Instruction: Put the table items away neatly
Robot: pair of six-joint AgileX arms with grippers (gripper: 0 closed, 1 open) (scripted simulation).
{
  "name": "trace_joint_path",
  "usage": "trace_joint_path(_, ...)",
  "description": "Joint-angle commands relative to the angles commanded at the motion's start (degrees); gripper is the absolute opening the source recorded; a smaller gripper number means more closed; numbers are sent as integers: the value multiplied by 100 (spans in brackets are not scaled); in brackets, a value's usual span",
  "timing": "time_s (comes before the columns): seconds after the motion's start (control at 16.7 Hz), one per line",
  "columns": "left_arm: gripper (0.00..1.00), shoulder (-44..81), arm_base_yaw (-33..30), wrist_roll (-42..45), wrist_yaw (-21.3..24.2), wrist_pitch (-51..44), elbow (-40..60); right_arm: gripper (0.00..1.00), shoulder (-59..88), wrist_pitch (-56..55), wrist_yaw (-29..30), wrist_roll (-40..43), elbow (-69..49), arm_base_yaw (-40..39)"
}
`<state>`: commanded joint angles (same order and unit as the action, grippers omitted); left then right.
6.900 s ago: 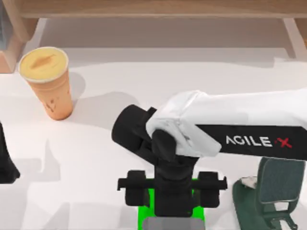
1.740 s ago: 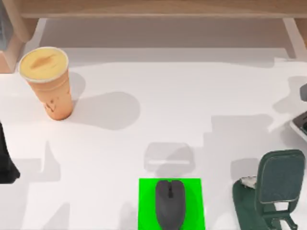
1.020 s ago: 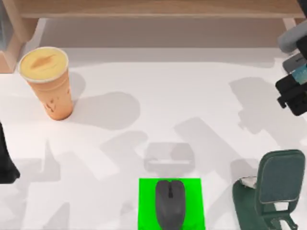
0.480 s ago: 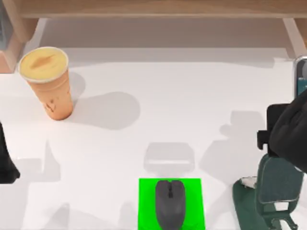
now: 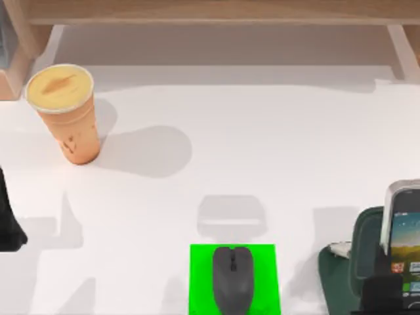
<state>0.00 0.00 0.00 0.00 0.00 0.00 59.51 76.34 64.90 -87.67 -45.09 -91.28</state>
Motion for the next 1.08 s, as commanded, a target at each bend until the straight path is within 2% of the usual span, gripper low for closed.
trace_joint_path(0.18,100,0,0,0,0,0,0,0,-85,53,80,-402,241,-389)
trace_joint_path(0.6,100,0,0,0,0,0,0,0,-118,-29,93,-375,157,-347)
trace_joint_path(0.84,100,0,0,0,0,0,0,0,-515,-859,227,135,-523,-42)
trace_joint_path(1.08,100,0,0,0,0,0,0,0,-898,-2053,210,1180,-749,407)
